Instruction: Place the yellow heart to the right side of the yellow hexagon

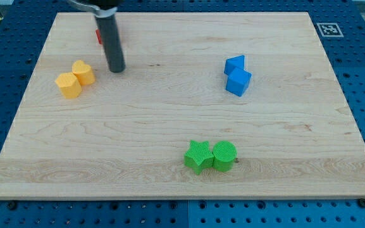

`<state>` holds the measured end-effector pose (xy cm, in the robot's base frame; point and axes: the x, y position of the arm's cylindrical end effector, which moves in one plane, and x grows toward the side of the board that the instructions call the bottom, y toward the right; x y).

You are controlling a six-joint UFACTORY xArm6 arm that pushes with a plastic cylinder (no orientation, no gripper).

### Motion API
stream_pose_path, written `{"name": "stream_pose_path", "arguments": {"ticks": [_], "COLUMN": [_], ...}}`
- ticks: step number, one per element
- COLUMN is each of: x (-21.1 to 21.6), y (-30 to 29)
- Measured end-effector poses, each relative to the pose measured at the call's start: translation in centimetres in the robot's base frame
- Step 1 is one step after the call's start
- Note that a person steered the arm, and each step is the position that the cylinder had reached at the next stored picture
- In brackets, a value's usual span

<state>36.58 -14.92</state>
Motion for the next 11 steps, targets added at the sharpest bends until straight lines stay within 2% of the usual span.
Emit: {"name": "stream_pose_path", "arguments": {"ticks": [2,3,11], "x": [-2.1,-1.9,0.9], "y": [-7.0,-7.9,-3.8]}}
